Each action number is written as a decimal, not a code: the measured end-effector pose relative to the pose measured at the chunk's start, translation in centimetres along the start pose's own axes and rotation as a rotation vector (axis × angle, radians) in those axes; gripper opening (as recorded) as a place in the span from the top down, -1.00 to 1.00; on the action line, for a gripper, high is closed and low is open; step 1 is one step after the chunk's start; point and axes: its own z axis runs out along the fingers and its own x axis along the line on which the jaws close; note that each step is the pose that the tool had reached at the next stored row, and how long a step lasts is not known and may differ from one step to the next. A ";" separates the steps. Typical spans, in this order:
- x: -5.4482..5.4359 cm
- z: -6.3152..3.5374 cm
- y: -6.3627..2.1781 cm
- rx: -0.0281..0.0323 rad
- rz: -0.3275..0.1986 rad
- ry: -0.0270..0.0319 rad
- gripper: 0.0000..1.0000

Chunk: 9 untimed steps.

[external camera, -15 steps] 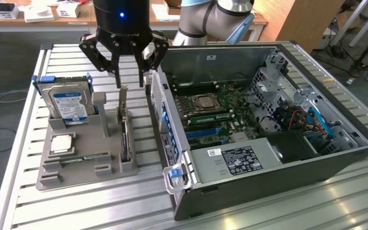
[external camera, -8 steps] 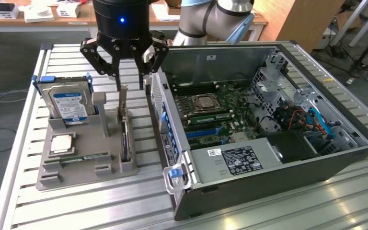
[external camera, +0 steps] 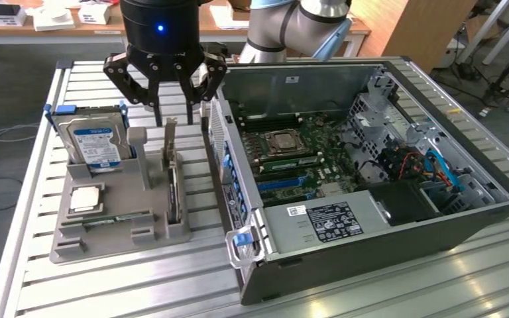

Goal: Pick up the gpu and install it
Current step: 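Pick up the gpu and move the gpu toward the slot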

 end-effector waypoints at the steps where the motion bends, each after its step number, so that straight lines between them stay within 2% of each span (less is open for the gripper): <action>1: 0.0 0.00 0.00 0.0000 0.000 -0.0001 0.05; 9: 0.0 0.79 -0.04 0.0000 0.000 0.0000 0.05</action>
